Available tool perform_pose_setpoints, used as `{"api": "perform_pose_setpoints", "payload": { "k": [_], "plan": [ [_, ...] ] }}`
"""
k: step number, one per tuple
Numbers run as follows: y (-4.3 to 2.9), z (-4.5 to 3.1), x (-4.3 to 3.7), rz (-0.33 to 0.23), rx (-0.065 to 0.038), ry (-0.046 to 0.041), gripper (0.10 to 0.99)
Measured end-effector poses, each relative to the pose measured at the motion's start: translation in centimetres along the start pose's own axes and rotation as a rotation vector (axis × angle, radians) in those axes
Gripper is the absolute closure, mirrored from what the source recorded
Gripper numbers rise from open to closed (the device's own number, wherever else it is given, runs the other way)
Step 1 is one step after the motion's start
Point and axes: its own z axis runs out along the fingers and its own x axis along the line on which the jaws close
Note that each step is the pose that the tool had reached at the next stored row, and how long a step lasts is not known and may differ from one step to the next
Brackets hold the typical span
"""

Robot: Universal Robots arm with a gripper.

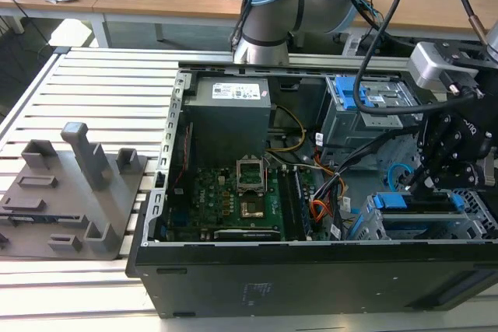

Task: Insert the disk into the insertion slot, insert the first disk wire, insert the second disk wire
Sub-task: 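Insert the second disk wire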

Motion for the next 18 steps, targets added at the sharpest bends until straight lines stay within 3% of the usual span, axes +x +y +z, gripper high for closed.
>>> {"api": "perform_pose_setpoints", "payload": {
  "k": [18],
  "plan": [
    [-0.38,0.69,0.28,0.000,0.000,0.0003,0.922]
  ]
}}
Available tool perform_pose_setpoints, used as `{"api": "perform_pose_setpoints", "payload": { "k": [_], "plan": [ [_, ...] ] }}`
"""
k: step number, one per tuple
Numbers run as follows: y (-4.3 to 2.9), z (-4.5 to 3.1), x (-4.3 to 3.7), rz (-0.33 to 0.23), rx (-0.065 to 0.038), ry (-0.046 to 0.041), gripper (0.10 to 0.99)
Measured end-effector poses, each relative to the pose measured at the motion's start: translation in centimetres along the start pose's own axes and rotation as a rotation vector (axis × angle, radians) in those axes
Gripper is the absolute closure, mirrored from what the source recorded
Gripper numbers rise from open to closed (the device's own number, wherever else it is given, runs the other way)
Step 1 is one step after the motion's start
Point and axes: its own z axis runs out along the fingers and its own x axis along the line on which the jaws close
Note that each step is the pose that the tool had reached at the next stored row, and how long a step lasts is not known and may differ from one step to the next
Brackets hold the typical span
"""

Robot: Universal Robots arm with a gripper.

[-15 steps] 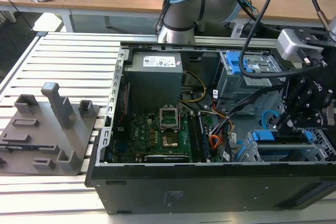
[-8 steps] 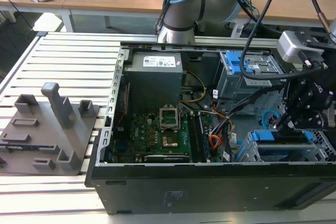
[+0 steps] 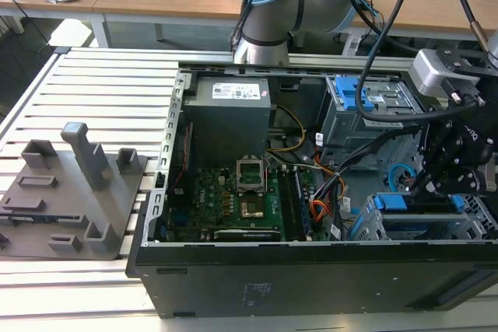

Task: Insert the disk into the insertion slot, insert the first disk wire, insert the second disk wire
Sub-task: 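Insert the second disk wire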

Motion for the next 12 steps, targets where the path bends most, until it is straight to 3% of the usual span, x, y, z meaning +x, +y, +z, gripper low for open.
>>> {"api": "perform_pose_setpoints", "payload": {
  "k": [3,12],
  "plan": [
    [0.02,-0.46,0.02,0.000,0.000,-0.0005,0.922],
    [-0.02,-0.35,0.30,-0.004,0.001,0.0047,0.922]
  ]
}}
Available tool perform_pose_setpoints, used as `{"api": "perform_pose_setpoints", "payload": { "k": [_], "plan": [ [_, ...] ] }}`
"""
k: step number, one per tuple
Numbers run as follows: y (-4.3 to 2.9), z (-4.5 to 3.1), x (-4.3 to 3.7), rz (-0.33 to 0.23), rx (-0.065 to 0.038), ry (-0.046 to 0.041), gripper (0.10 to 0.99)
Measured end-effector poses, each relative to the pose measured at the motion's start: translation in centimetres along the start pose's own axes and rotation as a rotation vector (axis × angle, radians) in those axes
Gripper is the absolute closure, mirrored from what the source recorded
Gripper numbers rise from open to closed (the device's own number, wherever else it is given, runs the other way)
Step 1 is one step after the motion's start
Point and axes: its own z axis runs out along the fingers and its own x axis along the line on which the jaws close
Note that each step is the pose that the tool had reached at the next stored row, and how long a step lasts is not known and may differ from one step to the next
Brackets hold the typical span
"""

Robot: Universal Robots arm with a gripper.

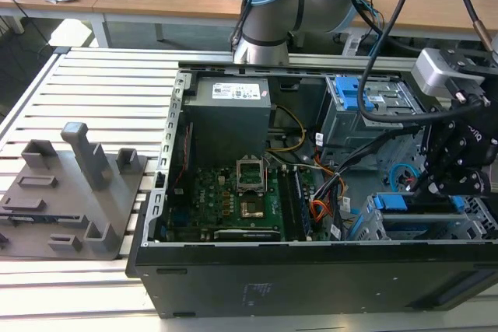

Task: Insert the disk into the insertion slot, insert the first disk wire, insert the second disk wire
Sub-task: 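Insert the second disk wire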

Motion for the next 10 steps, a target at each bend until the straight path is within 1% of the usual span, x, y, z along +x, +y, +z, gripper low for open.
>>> {"api": "perform_pose_setpoints", "payload": {
  "k": [2,6,10],
  "plan": [
    [0.00,-0.01,0.04,-0.006,0.001,0.0053,0.922],
    [-0.01,0.02,0.05,-0.009,0.001,0.0052,0.922],
    [-0.13,0.25,0.04,-0.010,0.001,0.0062,0.922]
  ]
}}
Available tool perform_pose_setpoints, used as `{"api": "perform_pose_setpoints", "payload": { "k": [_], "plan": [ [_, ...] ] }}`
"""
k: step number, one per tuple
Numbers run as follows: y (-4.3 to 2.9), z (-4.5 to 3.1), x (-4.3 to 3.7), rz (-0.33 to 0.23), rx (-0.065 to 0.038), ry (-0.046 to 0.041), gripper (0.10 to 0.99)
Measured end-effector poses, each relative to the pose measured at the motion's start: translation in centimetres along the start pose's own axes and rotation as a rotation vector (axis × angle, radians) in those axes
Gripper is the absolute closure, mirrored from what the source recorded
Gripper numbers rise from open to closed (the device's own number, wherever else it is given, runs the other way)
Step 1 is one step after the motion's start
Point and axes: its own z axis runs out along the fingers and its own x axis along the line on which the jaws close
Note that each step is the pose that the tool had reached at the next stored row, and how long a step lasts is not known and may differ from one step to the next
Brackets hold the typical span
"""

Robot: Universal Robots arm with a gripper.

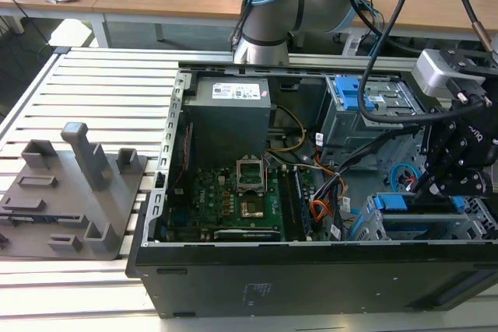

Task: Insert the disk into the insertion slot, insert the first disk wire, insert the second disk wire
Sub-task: 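Insert the second disk wire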

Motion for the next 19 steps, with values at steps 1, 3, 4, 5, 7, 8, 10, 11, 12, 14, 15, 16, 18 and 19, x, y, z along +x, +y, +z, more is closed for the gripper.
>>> {"api": "perform_pose_setpoints", "payload": {
  "k": [1,3,4,5,7,8,10,11,12,14,15,16,18,19],
  "plan": [
    [-0.06,0.04,-0.01,0.000,0.000,-0.0002,0.922],
    [-0.25,0.11,-0.05,0.000,0.000,-0.0002,0.922],
    [-0.29,0.15,-0.05,0.000,0.000,-0.0003,0.922],
    [-0.29,0.19,-0.05,0.000,0.000,-0.0005,0.922],
    [-0.30,0.20,-0.05,0.000,0.000,-0.0005,0.922],
    [-0.30,0.20,-0.05,0.000,0.000,-0.0005,0.922],
    [-0.30,0.18,-0.06,0.000,0.000,0.0000,0.922],
    [-0.29,0.17,-0.08,0.000,0.000,0.0021,0.922],
    [-0.29,0.16,-0.07,0.000,0.001,0.0041,0.922],
    [-0.29,0.02,-0.05,0.000,0.001,0.0063,0.922],
    [-0.29,-0.07,-0.05,0.000,0.001,0.0069,0.922],
    [-0.28,-0.18,-0.05,0.000,0.001,0.0074,0.922],
    [-0.26,-0.30,-0.09,-0.001,0.001,0.0088,0.922],
    [-0.25,-0.31,-0.14,-0.001,0.001,0.0088,0.922]
  ]
}}
